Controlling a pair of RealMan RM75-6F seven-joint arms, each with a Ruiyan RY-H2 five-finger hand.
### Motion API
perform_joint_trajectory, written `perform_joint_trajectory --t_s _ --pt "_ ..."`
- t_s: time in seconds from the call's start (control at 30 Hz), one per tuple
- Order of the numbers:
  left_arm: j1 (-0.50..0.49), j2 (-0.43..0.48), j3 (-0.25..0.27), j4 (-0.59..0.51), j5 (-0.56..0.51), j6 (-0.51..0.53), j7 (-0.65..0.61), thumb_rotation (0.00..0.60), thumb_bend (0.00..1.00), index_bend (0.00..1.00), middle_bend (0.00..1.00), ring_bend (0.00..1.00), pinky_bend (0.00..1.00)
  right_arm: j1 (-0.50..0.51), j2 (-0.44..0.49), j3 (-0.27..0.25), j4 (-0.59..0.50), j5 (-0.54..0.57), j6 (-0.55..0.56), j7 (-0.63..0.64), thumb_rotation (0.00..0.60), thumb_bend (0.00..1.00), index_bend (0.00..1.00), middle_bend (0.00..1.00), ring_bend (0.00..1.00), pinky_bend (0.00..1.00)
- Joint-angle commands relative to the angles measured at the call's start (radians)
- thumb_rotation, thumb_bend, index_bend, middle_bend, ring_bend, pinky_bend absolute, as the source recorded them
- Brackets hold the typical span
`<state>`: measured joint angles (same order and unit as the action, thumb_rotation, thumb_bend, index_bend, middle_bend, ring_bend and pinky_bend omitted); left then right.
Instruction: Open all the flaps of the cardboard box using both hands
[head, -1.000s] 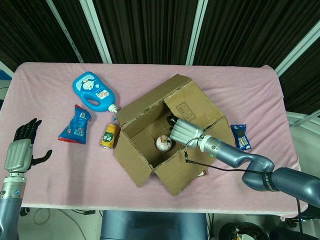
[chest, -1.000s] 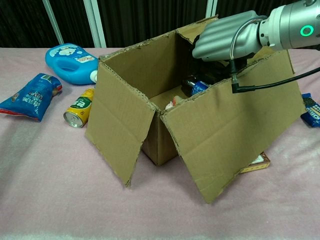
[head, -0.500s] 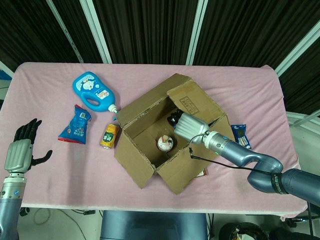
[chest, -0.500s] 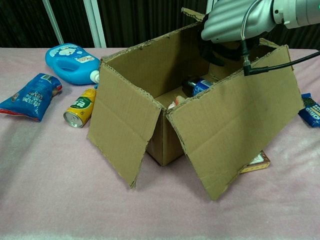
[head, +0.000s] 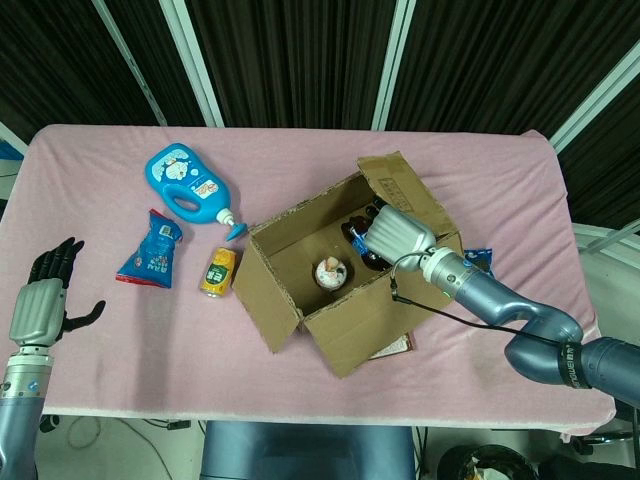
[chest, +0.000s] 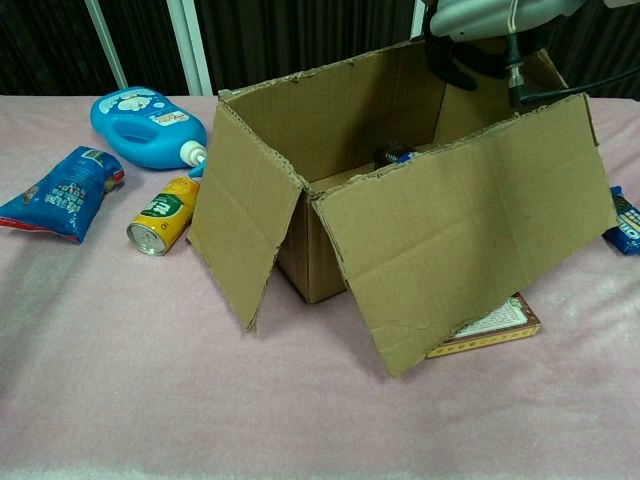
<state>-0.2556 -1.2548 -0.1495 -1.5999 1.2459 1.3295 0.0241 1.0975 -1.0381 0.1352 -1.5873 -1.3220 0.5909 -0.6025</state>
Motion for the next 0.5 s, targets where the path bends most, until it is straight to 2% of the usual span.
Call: perform_joint_trajectory --t_s 0.03,0.23,0.5 --pt "0.0 0.0 -0.001 0.0 -0.001 -0.002 0.0 0.6 0.24 0.0 0.0 0.0 0.0 0.001 0.022 0.006 -0.017 0.033 0.009 -0.019 0.6 0.94 0.58 0.44 0.25 0.23" --pt "0.002 0.001 -0.003 -0.002 -0.002 -0.003 -0.001 0.6 0.24 0.0 0.0 0.0 0.0 0.006 0.044 0.001 -0.037 0.063 0.003 -0.019 0.6 0.91 0.58 0.43 0.25 0.23" --pt "0.004 0.003 -0.005 -0.004 -0.002 -0.005 -0.002 0.6 0.24 0.0 0.0 0.0 0.0 0.009 0.054 -0.008 -0.041 0.078 0.003 -0.012 0.6 0.75 0.58 0.41 0.25 0.23"
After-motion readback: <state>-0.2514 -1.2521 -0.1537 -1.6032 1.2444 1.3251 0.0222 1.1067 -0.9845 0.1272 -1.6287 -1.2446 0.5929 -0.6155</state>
